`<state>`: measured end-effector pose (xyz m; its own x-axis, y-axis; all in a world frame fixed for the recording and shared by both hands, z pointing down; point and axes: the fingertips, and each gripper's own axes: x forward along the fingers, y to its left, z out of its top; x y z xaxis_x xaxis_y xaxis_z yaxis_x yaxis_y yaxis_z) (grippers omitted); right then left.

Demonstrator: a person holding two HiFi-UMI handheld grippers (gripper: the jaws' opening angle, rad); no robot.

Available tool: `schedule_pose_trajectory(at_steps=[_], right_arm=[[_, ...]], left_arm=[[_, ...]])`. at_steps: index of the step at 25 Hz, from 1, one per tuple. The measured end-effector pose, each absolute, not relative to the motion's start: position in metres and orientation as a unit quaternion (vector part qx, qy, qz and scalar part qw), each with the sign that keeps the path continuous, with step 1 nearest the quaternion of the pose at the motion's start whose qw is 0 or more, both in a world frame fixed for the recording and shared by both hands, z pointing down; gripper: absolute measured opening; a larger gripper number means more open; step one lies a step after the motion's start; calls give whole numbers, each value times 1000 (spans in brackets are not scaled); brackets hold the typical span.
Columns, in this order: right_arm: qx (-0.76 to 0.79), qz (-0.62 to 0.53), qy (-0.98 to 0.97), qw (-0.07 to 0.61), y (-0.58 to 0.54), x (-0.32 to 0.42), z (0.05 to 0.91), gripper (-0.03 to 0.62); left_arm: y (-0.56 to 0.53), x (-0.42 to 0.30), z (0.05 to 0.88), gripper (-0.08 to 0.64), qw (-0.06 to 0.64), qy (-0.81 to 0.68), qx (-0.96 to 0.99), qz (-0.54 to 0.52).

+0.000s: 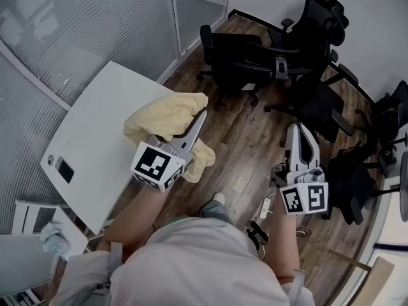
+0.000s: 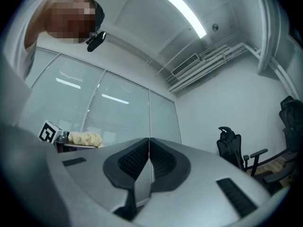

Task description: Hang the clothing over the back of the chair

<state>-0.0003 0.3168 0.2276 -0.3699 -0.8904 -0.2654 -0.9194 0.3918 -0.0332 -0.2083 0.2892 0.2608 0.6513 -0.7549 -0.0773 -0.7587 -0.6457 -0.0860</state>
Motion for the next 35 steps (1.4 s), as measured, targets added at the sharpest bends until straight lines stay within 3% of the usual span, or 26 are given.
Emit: schedule_pose_trajectory(at_steps=[18,35], right_arm=[[-518,24,844,140,217,69,240,22],[-509,2,848,147,196,97,245,22]], left_arm=[[225,-143,260,49,62,461,-885,22],[211,-127,256,49,64,476,-877,28]])
